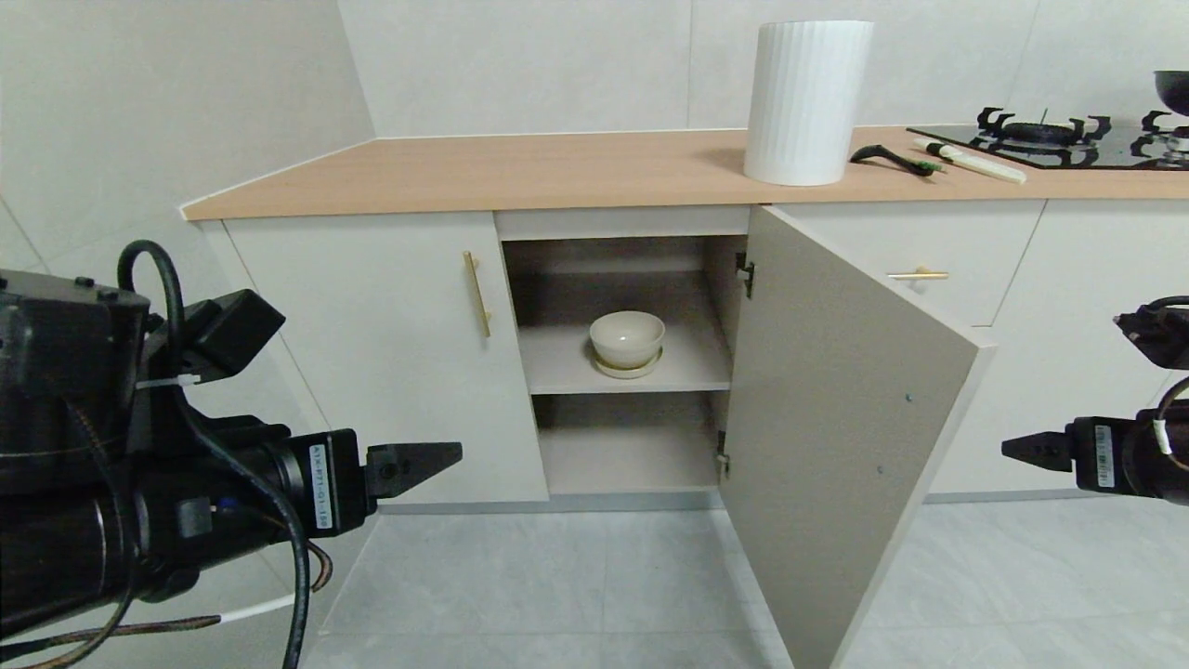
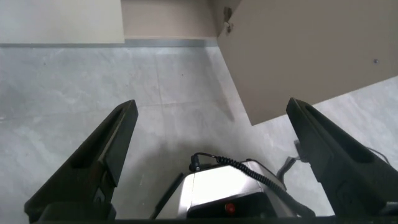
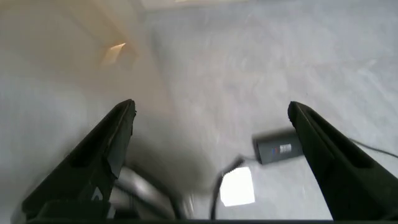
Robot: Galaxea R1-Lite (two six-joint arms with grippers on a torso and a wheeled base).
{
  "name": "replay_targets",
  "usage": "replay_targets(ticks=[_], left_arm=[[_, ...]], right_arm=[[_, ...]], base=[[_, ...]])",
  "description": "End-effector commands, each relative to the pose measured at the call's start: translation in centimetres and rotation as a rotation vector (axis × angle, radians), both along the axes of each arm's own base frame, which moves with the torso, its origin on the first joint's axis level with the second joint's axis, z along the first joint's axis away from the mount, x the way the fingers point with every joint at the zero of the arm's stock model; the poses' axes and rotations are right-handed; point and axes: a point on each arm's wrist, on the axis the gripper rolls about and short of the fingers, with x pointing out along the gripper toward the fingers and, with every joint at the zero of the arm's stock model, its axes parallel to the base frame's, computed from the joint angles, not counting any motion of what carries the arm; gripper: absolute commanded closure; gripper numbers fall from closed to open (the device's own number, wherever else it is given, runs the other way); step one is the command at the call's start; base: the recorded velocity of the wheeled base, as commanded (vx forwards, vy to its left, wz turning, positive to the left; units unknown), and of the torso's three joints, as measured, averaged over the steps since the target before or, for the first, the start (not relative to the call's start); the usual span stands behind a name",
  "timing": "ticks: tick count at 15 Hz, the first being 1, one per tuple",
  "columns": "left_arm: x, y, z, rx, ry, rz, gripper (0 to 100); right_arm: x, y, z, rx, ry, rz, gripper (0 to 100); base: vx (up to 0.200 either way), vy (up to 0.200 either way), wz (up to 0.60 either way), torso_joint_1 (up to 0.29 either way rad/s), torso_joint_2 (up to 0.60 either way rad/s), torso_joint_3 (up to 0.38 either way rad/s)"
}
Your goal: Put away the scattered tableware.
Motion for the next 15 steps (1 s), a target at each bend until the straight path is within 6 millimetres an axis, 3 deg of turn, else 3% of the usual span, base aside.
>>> replay_targets(ticks=[1,10,15], left_arm=[[0.0,0.0,0.0,-0.001,-0.002,0.001,0],[-0.1,0.0,0.2,-0.007,-0.008,0.003,0],[-0.1,0.1,0.3,-0.011,-0.008,0.006,0]], right_arm=[[1.7,-0.3,-1.1,0.028,0.014,-0.048,0],[5.6,-0.1,-2.6,0.17,-0.09,-0.145,0],[6.0,1.0,-3.3,0.212,-0.078,-0.132,0]], base=[[0.0,0.0,0.0,0.0,0.0,0.0],[0.0,0.0,0.0,0.0,0.0,0.0],[0.0,0.0,0.0,0.0,0.0,0.0]])
